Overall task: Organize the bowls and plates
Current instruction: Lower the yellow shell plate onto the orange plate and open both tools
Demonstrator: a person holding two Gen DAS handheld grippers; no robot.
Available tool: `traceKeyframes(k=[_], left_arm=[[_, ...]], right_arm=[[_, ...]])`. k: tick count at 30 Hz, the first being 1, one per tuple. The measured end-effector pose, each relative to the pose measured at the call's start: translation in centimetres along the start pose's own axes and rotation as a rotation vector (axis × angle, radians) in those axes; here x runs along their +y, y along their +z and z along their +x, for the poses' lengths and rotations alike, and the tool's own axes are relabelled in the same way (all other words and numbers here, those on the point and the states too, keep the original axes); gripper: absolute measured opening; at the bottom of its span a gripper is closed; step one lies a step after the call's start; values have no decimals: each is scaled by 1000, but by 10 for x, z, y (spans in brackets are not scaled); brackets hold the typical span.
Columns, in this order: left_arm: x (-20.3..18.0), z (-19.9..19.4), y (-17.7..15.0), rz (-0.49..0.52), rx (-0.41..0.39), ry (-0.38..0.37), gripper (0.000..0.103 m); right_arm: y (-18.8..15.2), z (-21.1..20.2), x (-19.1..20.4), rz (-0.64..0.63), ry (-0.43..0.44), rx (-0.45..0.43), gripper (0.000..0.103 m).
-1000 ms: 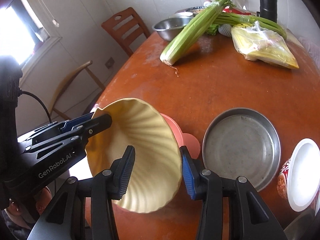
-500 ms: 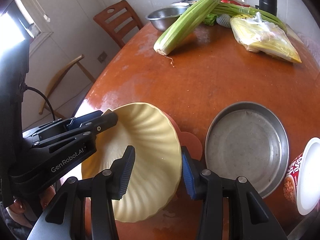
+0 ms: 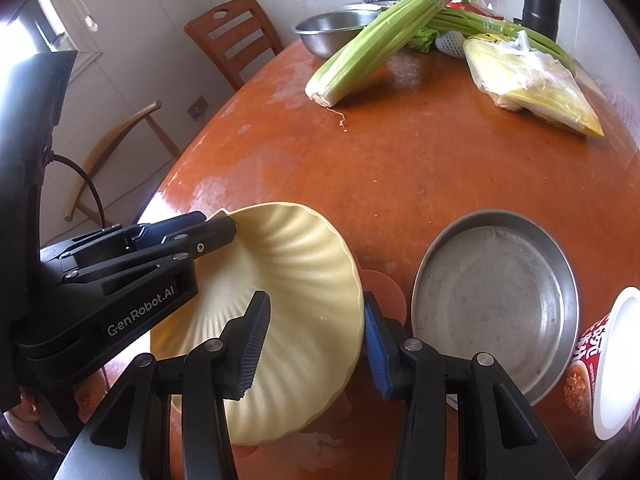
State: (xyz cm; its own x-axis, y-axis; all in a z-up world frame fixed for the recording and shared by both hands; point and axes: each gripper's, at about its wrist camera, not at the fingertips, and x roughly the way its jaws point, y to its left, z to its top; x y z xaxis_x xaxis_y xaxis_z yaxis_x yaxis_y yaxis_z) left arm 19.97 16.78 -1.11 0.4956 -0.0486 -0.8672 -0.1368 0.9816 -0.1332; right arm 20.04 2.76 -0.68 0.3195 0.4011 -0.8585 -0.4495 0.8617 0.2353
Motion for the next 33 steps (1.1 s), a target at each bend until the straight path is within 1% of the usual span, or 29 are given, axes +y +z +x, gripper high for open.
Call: traceKeyframes(k=[9,11,17,26,33], left_arm=[[3,3,2,-7,-1,1,26],[5,3,2,-13,3,-8,26],[6,2,2,-16,2,-4,26],[9,-7,2,-26,-21,-6,26],[9,-18,4,-31,-46,8,26]], right_arm=[[-1,-1,-2,7,-16,-1,48],[-1,-2,-3,8,-20,-1,48],[-2,-4,-6,17,-12,-4,48],[-2,-11,-10,31,-15,-24,48],[-4,-21,-14,46,-16,-50,48]])
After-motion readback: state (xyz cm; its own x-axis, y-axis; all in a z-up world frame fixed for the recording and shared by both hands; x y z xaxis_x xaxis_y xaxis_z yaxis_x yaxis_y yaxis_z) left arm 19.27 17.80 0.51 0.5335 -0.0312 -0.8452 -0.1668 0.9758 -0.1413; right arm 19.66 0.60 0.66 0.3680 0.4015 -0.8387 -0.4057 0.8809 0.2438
